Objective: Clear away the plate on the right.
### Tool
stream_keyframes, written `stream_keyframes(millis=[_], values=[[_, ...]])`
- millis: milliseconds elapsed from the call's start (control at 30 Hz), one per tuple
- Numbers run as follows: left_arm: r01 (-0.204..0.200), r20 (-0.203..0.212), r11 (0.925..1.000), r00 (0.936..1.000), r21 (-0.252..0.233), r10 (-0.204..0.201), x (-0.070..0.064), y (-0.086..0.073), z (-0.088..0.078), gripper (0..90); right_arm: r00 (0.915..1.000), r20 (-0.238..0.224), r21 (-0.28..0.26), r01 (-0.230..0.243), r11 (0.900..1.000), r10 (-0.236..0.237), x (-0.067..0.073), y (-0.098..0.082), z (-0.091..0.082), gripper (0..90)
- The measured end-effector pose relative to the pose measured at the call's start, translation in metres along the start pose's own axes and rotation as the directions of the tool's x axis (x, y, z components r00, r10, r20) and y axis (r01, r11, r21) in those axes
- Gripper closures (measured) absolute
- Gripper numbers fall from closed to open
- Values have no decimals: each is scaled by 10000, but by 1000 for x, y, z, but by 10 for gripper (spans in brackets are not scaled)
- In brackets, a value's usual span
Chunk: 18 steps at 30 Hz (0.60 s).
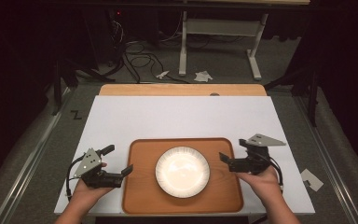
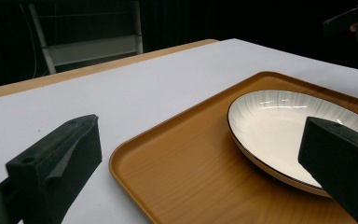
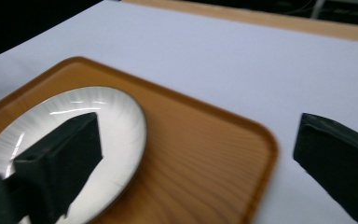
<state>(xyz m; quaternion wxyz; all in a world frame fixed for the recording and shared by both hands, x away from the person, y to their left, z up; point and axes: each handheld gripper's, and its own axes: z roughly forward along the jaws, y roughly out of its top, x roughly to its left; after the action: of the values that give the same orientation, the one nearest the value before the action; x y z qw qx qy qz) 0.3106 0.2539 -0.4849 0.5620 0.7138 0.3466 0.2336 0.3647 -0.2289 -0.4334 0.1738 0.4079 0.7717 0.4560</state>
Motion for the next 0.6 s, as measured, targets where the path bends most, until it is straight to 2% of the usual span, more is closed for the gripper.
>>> stream_keyframes(millis=[133, 200, 267, 333, 400, 500, 600], values=[[64, -10, 9999, 10000, 122, -64, -1, 0, 1, 3, 9990, 448, -885, 108, 9960, -69, -15, -19, -24, 0], [55, -35, 9999, 10000, 154, -55, -3, 0, 2, 3, 9990, 424, -1118, -94, 9937, 142, -19, -30, -31, 0], [111, -59, 9996, 9999, 242, -109, -3, 0, 4, 3, 9993, 208, -1083, -277, 9937, 301, -19, -34, -33, 0], [192, -76, 9988, 9998, 440, -189, -3, -1, 6, 3, 9993, 373, -1139, 19, 9935, 23, -17, -34, -30, 0], [240, -144, 9983, 9996, 525, -232, -3, -1, 7, 3, 9996, 279, -1221, 78, 9925, -45, -15, -32, -27, 0], [327, -191, 9986, 9993, 410, -319, -4, 0, 5, 3, 9996, 215, -1101, 230, 9937, -207, -13, -34, -25, 0], [370, -220, 9988, 9991, 324, -363, -3, 0, 2, 3, 9995, 301, -1162, 157, 9931, -123, -17, -35, -25, 0]])
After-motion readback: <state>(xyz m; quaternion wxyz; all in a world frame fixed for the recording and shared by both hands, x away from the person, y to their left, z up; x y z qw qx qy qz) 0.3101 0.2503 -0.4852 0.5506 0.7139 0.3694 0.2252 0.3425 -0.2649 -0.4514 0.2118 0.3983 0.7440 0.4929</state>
